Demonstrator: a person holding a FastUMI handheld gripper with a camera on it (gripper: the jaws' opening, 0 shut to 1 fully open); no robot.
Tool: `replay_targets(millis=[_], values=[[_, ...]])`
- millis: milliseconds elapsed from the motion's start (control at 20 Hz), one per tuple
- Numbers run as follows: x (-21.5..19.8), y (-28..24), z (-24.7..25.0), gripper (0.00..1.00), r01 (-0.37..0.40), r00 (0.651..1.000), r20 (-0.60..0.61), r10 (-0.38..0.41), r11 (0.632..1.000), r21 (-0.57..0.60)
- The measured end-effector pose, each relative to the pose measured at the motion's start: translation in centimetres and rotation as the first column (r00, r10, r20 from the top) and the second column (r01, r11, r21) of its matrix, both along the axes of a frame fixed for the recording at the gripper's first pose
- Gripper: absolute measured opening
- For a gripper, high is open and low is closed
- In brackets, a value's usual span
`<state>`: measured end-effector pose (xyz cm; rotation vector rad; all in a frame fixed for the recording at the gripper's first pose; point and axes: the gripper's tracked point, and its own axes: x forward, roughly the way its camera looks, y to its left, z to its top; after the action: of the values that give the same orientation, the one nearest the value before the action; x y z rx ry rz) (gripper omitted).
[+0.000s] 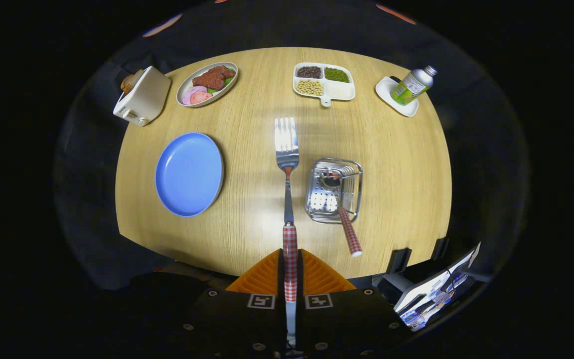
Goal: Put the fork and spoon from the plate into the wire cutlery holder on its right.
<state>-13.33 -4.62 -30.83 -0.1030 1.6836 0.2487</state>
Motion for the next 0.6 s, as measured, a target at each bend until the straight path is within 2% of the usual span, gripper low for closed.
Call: replay_targets(millis=[350, 600], values=[[-1.6, -3.5, -1.8, 0.07, -0.015, 0.993, -0.121, 0.01, 0.999, -0.034], [-2.9, -4.6, -3.2, 0.08, -0.045, 0.97, -0.24, 0.034, 0.998, -0.041]])
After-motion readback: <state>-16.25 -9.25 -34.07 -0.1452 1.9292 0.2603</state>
